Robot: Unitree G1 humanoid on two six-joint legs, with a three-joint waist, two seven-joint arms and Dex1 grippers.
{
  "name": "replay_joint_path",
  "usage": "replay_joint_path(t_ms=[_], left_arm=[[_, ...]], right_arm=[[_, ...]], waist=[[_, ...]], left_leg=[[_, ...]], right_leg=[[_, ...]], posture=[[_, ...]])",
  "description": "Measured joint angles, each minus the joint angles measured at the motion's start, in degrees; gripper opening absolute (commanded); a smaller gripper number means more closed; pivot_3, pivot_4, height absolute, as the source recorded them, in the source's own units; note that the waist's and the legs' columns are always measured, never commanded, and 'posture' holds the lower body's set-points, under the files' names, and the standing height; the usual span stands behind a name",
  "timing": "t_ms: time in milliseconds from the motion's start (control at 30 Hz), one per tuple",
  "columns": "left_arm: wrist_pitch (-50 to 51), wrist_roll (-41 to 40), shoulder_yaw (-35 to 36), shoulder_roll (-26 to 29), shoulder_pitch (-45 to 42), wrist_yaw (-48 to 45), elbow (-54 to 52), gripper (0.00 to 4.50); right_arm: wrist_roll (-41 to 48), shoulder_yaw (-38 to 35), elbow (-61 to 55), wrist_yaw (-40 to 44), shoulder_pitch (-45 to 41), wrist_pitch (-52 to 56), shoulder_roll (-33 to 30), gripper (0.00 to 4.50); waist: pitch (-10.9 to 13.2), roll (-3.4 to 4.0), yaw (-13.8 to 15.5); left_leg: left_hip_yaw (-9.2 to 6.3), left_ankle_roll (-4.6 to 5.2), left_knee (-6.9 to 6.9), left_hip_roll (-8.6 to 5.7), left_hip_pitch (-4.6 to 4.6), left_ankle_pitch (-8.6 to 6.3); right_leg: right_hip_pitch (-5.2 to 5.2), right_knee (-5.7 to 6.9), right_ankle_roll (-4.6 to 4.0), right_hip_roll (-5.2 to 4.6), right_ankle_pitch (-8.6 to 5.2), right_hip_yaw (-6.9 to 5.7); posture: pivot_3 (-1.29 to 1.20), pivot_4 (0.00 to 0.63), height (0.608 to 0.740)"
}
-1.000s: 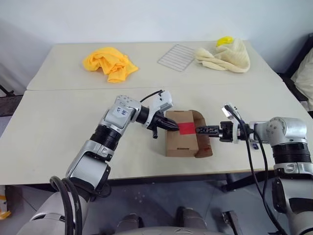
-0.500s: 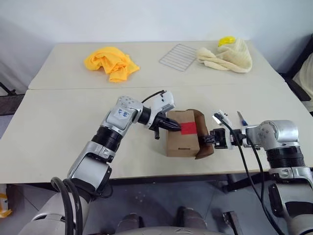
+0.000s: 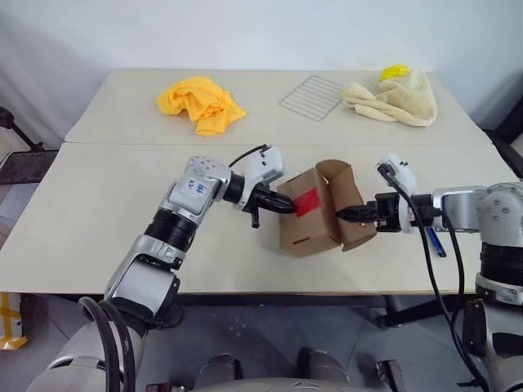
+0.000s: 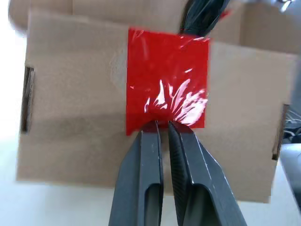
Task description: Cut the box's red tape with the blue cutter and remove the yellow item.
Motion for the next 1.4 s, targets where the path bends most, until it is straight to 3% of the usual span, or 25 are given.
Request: replay_joint_path(t_ms=[233,533,1100,1400], left_arm=[[0.51,3.33,-2.01,-2.62,2.96,3.0,4.86,0.39],[-0.43,3.58,0.03,-4.56,2.74,4.99,7.45,0.39],[6.16,-2.88,11.71,3.54,-4.4,2.36,9.73,0.39],[17.64,-13.55,15.33,-0.79,-8.97,0.17,-3.55,0.39]], right_arm=[[12.31,0.03,-4.07,-8.52,-1.92,-0.01,-1.14,0.08],[17.92,0.14,-3.83,-16.34,-1.27,-0.11,-2.98,0.08],[13.57,5.96,-1.11,-17.05,-4.13,-0.19,-5.49,0.08],[11.37,8.92,-1.01,-15.6,-5.86,-0.01,-5.91,0.08]], waist=[[0.05,-0.09,-0.05],[0.05,-0.09,-0.1],[0.07,-0.1,-1.88],[0.08,-0.1,-1.72]], left_leg=[[0.03,0.01,-0.06,-0.02,-0.25,0.0],[0.03,0.02,-0.06,-0.01,-0.19,-0.01],[0.1,0.01,-0.26,0.03,-0.24,-0.01],[0.11,0.01,-0.26,0.02,-0.29,-0.01]], right_leg=[[-0.19,-0.13,0.02,0.01,0.01,-0.09],[-0.15,-0.11,0.03,0.0,0.02,-0.07],[-0.3,-0.17,0.04,0.03,0.02,-0.09],[-0.31,-0.22,0.04,0.02,0.02,-0.09]], posture=[[0.0,0.15,0.74],[0.0,0.15,0.74],[0.0,0.15,0.74],[0.0,0.15,0.74]])
